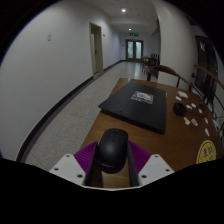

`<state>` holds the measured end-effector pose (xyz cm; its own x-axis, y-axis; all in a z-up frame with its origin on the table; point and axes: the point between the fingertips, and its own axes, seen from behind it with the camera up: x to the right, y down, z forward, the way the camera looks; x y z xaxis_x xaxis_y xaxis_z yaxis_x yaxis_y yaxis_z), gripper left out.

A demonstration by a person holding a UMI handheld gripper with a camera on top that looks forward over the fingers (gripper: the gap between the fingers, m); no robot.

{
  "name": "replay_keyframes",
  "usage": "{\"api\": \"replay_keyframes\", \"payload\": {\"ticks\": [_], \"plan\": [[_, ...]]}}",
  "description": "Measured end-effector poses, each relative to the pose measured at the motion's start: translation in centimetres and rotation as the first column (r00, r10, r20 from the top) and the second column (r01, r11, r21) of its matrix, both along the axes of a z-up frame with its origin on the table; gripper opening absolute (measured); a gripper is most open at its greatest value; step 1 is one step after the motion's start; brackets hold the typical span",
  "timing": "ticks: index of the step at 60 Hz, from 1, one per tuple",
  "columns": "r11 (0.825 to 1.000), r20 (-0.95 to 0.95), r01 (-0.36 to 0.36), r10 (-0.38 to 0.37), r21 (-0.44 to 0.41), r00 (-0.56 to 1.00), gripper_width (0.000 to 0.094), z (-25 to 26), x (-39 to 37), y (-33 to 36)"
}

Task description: Arrange mouse

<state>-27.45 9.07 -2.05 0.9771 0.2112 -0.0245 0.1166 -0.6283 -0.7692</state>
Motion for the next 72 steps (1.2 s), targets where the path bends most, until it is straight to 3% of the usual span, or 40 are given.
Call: {"api": "replay_keyframes", "payload": {"ticks": [6, 10, 14, 21, 26, 30, 36, 43, 49, 59, 65, 72], "plan": [[0.999, -0.014, -0.051, 0.051, -0.002, 0.999, 0.0375, 0.1, -0.5, -0.2], [0.991, 0.003, -0.131, 0.131, -0.004, 0.991, 0.0344, 0.7, -0.7, -1.3], [0.981, -0.010, -0.167, 0.169, 0.096, 0.986, 0.0339, 4.7, 0.2, -2.2], [0.950, -0.061, -0.110, 0.133, 0.293, 0.989, 0.0338, 14.4, 6.8, -3.9], [0.933, -0.067, -0.015, 0.041, 0.358, 0.997, 0.0337, 17.7, 15.4, -4.8], [0.941, -0.070, 0.067, -0.046, 0.333, 0.996, 0.0336, 16.8, 22.6, -5.4], [0.963, -0.017, 0.160, -0.161, 0.217, 0.987, 0.0337, 10.5, 30.7, -7.0], [0.980, 0.023, 0.191, -0.193, 0.060, 0.981, 0.0337, 3.4, 34.8, -8.7], [0.977, -0.013, 0.212, -0.212, 0.025, 0.977, 0.0342, 0.6, 36.1, -8.5], [0.989, -0.016, 0.144, -0.144, -0.024, 0.989, 0.0554, 0.4, 35.8, -8.7], [0.990, -0.012, 0.140, -0.140, 0.011, 0.990, 0.0878, 1.8, 36.2, -9.9], [0.991, -0.066, 0.110, -0.105, 0.076, 0.992, 0.0854, 4.2, 36.2, -13.7]]}}
